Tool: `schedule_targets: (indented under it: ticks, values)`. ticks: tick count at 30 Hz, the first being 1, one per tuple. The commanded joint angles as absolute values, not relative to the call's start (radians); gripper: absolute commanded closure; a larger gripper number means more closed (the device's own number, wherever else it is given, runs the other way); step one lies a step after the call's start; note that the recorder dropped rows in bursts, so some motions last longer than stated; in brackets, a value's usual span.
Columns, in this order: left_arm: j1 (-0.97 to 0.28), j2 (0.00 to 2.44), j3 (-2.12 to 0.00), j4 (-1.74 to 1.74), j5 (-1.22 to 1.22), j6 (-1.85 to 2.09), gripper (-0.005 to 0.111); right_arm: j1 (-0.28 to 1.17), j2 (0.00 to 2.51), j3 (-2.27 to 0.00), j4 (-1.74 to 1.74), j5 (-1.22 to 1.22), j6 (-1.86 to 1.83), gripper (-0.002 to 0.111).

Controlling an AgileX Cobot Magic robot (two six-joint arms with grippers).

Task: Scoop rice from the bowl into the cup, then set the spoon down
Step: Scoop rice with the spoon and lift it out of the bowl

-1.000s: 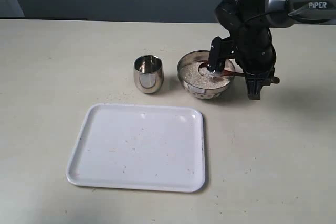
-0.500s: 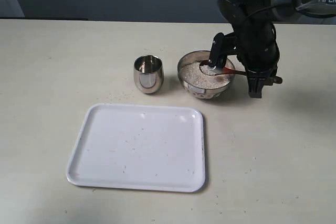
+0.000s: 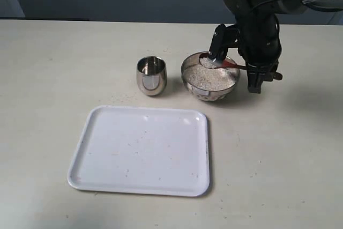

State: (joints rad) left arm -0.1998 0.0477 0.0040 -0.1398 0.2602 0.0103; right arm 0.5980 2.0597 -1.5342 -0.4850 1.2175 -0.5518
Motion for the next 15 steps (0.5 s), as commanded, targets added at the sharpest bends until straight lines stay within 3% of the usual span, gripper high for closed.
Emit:
schedule_targets:
  ticks: [1,15]
  values:
    - [-0.203,0.047,0.0,-0.139,0.253,0.009,0.106,0.59,2.05,-1.54,-0.48,1.221,-0.556,0.108]
    - [-0.203,0.047,0.0,-0.141,0.253,0.009,0.106,0.59,2.05,-1.541,-0.451,1.221,-0.556,0.108]
